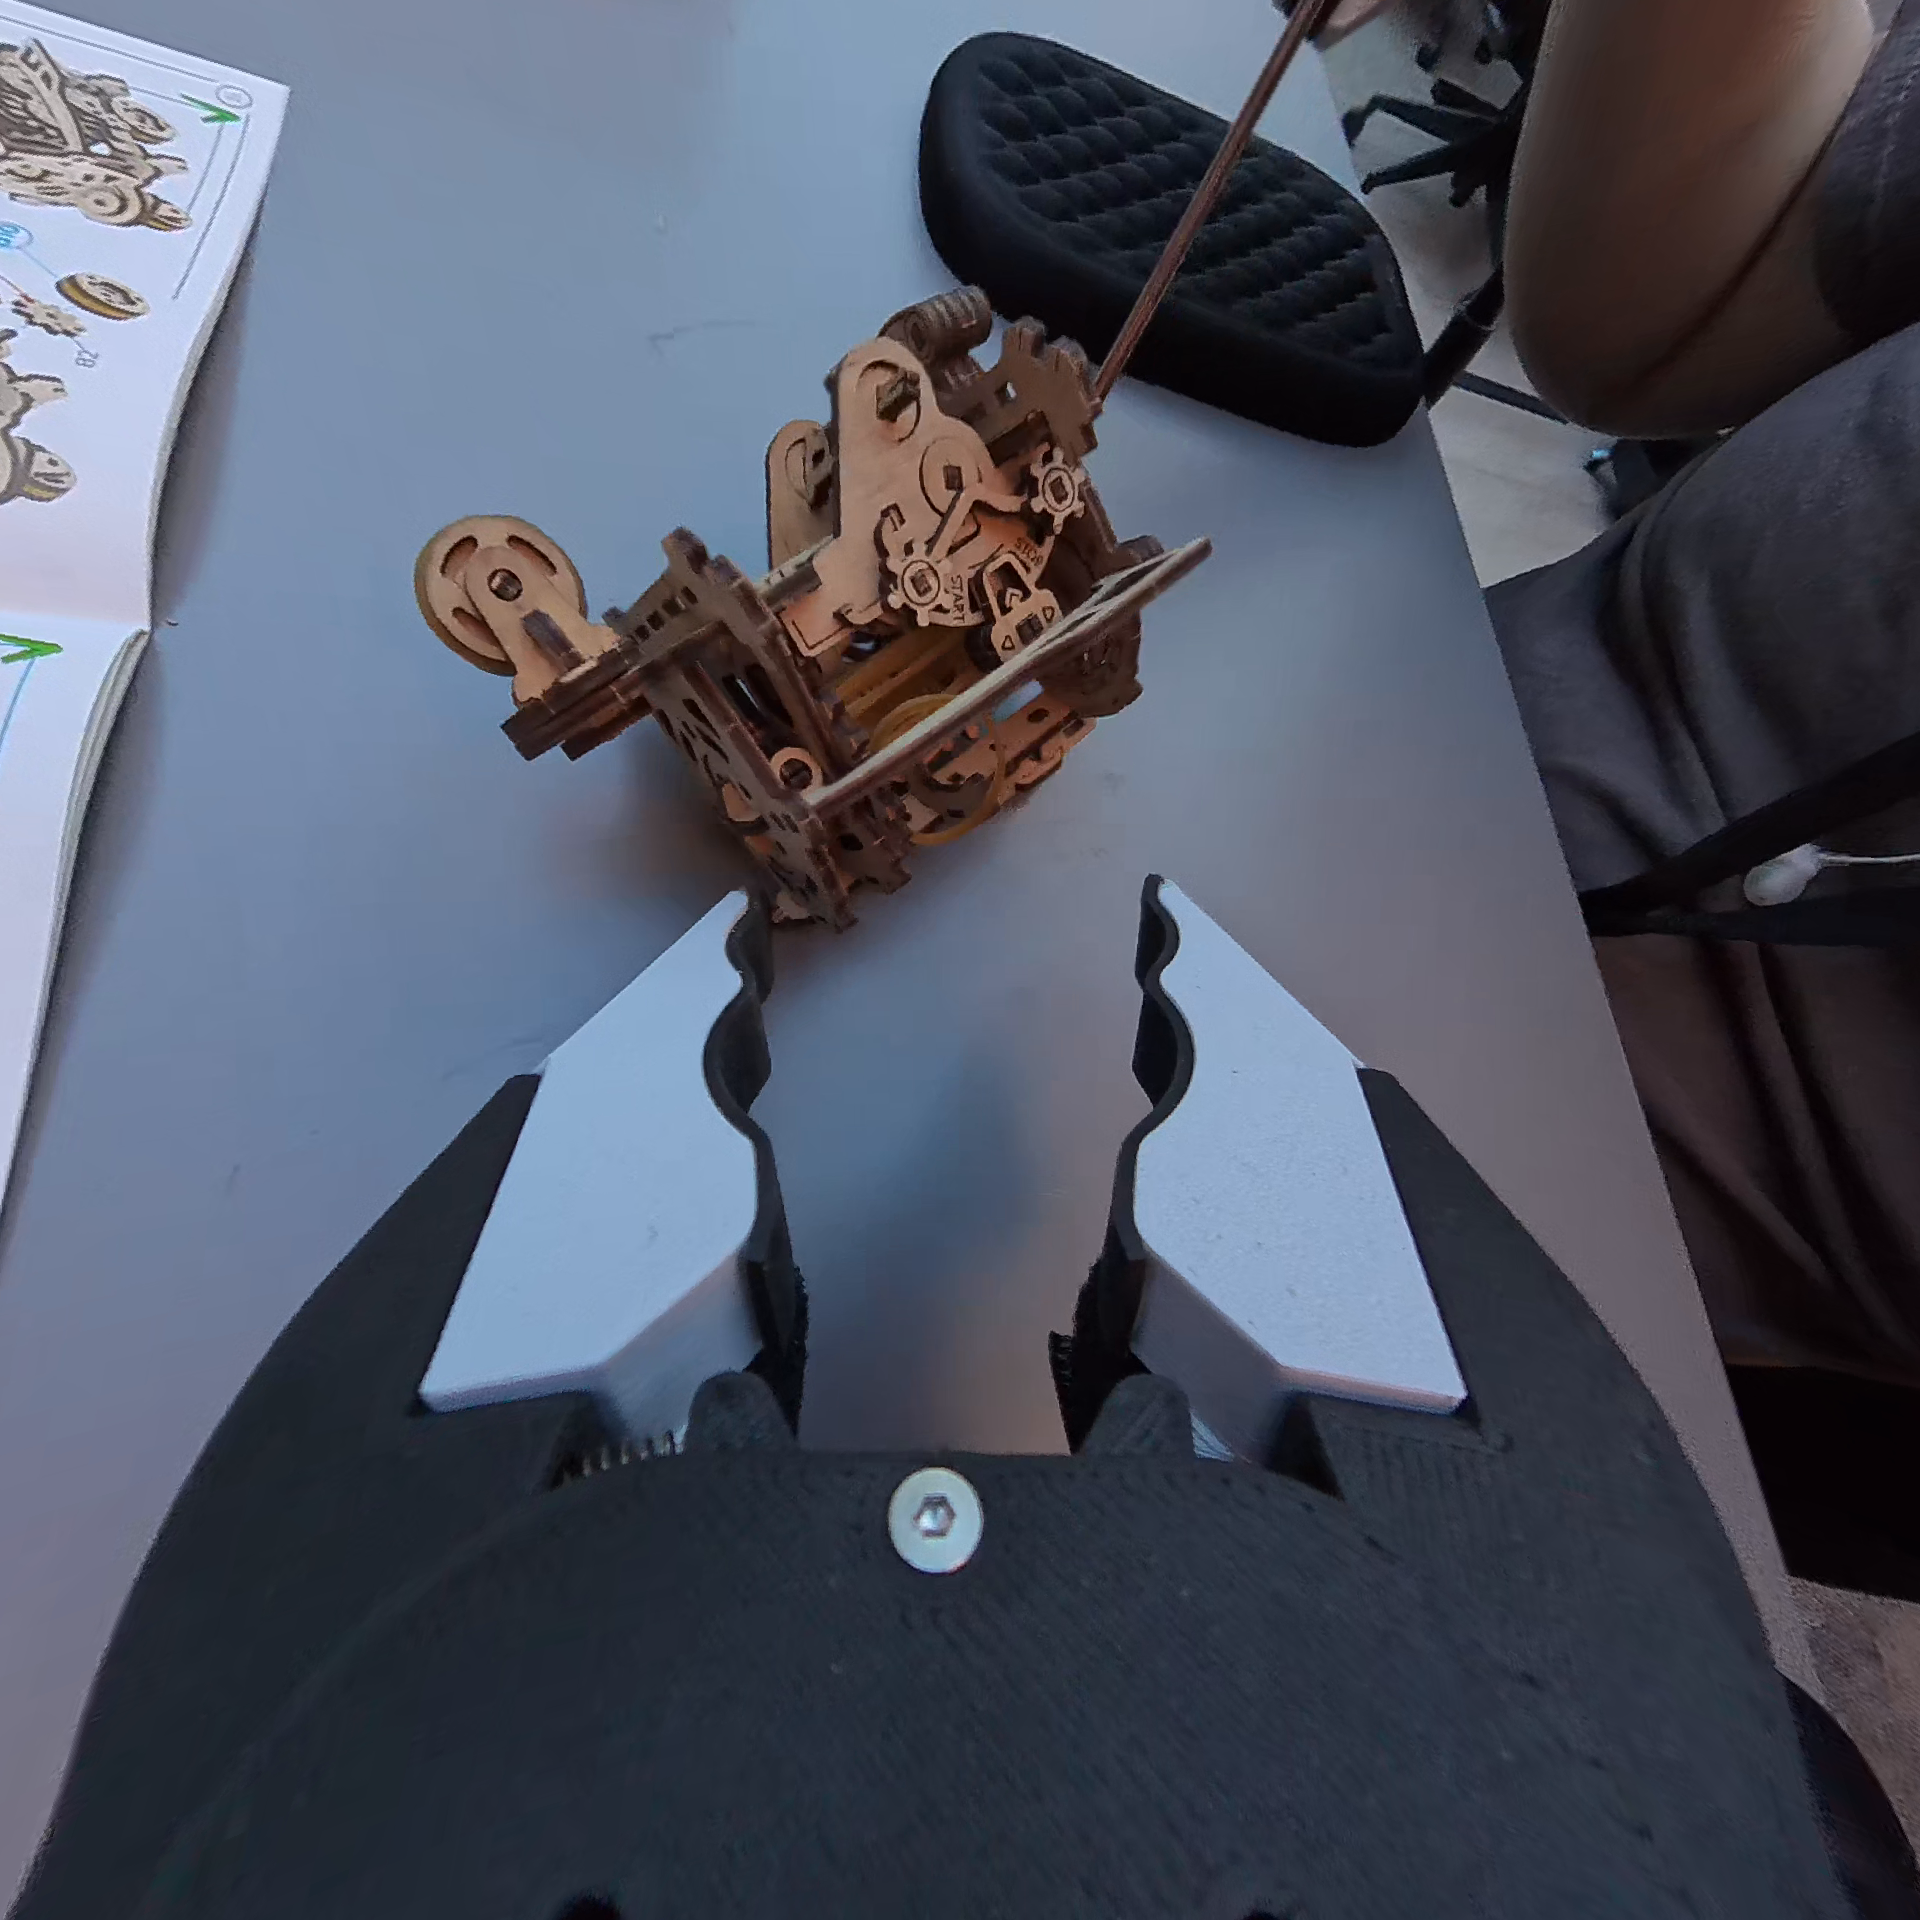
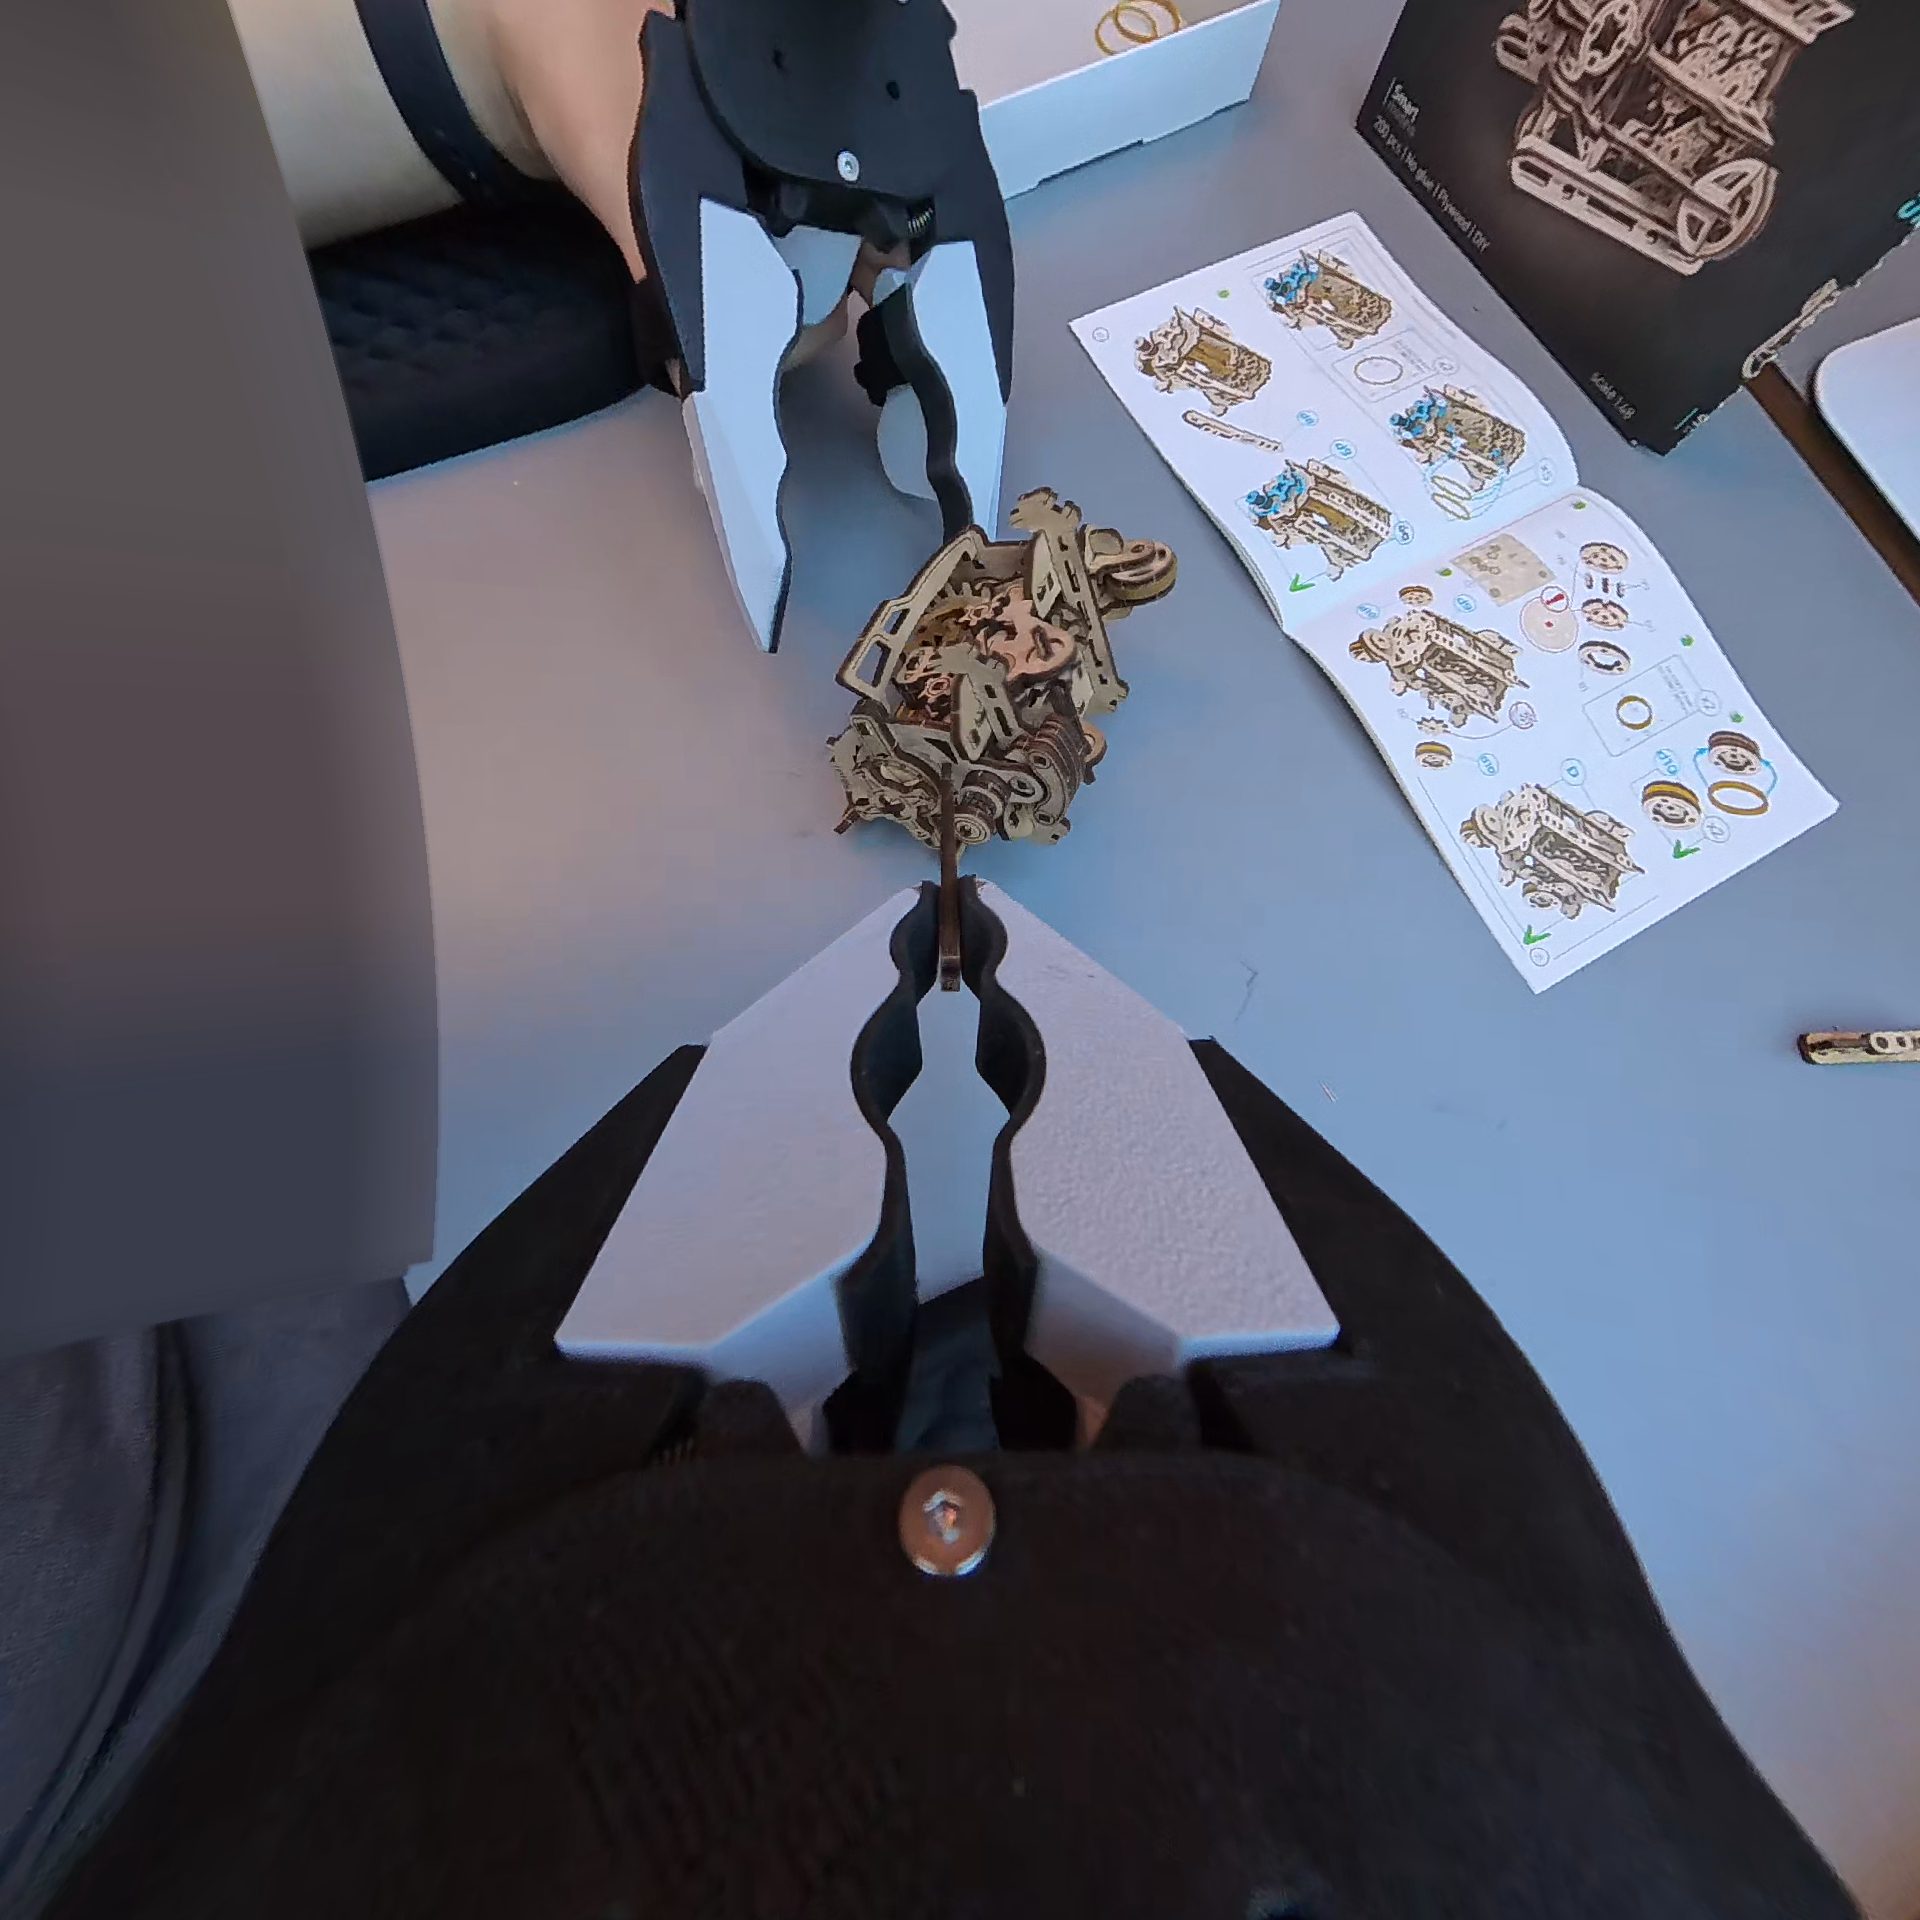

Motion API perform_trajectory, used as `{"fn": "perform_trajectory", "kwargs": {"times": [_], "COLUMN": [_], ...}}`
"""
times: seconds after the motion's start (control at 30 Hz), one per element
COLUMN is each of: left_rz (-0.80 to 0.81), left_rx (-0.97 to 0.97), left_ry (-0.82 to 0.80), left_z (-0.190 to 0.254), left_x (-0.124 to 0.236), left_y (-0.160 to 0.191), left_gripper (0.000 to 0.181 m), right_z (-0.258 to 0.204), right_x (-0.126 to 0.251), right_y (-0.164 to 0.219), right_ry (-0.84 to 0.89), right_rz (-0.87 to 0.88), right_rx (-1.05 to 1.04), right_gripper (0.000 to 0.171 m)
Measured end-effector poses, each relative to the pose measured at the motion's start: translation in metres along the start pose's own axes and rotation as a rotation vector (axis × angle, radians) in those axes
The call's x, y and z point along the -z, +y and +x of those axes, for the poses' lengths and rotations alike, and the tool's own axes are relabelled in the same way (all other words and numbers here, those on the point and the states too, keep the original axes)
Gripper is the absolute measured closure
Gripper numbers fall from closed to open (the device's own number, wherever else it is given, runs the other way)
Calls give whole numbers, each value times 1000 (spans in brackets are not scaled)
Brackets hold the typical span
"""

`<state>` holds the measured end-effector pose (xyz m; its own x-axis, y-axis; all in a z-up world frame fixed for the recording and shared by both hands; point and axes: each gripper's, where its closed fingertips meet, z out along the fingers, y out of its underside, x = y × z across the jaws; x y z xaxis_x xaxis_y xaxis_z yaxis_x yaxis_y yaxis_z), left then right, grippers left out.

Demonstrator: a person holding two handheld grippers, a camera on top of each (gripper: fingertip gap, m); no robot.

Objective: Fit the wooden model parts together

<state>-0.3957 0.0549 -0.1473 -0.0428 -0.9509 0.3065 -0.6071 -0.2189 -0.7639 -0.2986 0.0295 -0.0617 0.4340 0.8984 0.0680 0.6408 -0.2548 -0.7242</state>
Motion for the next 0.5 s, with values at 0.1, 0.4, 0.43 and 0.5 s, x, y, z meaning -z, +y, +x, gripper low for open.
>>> {"fn": "perform_trajectory", "kwargs": {"times": [0.1, 0.4, 0.43, 0.5], "left_rz": [-20, 133, 126, 101], "left_rx": [-28, -180, -211, -237], "left_ry": [-65, -229, -274, -305], "left_z": [-11, -37, -43, -50], "left_x": [4, 18, 19, 19], "left_y": [7, -22, -24, -27], "left_gripper": [112, 88, 87, 83], "right_z": [8, 34, 36, 41], "right_x": [-1, -3, -3, -3], "right_y": [1, 6, 6, 5], "right_ry": [12, 70, 71, 74], "right_rz": [-1, -9, -8, -1], "right_rx": [-10, -3, -8, -3], "right_gripper": [169, 169, 169, 169]}}
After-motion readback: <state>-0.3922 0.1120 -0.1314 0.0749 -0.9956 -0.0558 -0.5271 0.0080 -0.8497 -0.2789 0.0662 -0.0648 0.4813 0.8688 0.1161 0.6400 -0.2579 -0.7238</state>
